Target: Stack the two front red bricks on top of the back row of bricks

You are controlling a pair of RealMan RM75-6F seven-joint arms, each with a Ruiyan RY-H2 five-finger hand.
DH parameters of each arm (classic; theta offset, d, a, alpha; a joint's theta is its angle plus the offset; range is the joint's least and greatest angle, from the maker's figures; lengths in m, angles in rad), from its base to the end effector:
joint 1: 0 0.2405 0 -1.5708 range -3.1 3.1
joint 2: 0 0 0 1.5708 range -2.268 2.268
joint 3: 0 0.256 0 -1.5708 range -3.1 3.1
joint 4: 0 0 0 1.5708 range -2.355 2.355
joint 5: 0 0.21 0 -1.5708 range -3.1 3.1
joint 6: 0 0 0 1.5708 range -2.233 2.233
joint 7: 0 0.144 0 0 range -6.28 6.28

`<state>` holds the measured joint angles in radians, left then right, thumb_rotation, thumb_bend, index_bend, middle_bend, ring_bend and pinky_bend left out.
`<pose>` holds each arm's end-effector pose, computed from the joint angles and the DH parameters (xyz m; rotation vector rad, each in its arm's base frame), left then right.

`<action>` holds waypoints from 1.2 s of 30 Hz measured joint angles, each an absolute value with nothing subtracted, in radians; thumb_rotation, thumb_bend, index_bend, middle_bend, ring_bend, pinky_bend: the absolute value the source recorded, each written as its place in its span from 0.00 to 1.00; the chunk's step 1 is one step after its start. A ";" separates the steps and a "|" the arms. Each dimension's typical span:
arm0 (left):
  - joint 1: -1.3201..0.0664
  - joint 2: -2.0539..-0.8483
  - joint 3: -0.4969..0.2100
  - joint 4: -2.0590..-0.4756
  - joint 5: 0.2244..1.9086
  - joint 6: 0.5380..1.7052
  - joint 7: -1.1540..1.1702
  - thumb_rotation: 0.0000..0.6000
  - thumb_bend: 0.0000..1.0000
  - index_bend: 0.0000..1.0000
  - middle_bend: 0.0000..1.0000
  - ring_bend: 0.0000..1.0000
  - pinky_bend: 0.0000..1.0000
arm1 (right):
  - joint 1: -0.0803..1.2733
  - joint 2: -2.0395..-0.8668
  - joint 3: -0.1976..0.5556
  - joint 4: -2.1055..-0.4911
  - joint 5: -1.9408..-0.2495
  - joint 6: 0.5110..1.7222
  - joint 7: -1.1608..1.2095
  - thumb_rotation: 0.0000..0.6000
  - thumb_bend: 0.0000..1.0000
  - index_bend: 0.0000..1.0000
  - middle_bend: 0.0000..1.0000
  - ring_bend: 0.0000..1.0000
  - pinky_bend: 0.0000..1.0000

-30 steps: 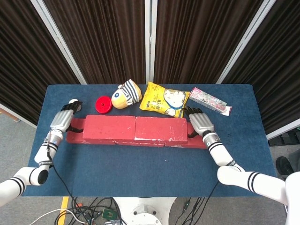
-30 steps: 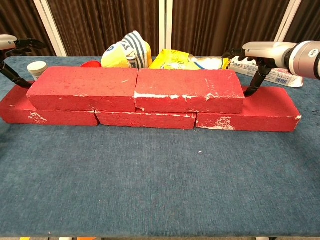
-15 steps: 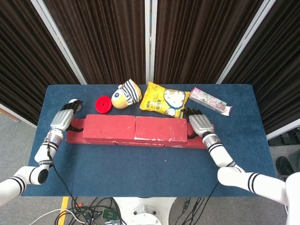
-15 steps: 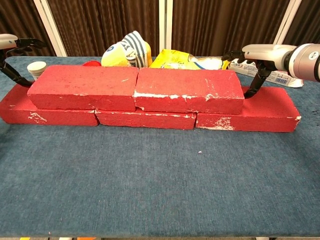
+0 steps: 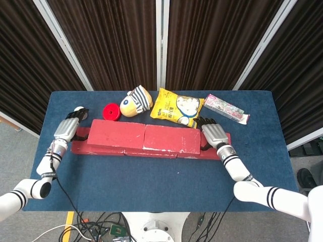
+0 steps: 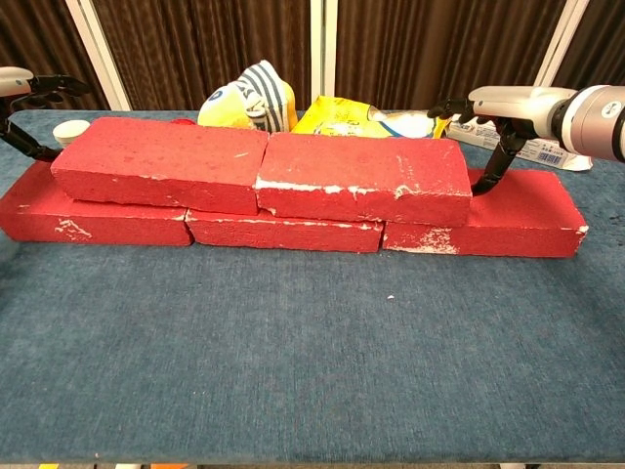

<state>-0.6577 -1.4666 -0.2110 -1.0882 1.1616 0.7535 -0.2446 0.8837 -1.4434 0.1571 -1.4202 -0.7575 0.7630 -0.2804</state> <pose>-0.2759 0.3938 0.0511 -1.5173 -1.2911 -0.8789 -0.1702 -0.3879 0.0051 1.7841 -1.2064 0.7364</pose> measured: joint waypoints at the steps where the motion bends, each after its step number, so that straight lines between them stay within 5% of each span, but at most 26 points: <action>1: -0.657 -1.466 -0.211 -1.090 1.162 0.754 -0.245 1.00 0.09 0.00 0.00 0.00 0.00 | 0.884 -1.444 0.157 -1.420 -0.756 0.763 -0.281 1.00 0.10 0.00 0.00 0.00 0.00; 36: -0.637 -1.445 -0.195 -1.140 1.159 0.774 -0.227 1.00 0.09 0.00 0.00 0.00 0.00 | 0.887 -1.446 0.155 -1.419 -0.753 0.755 -0.285 1.00 0.10 0.00 0.00 0.00 0.00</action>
<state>-0.6370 -1.4455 -0.1953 -1.1402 1.1591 0.7744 -0.2269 0.8872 -1.4456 0.1545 -1.4191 -0.7533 0.7549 -0.2847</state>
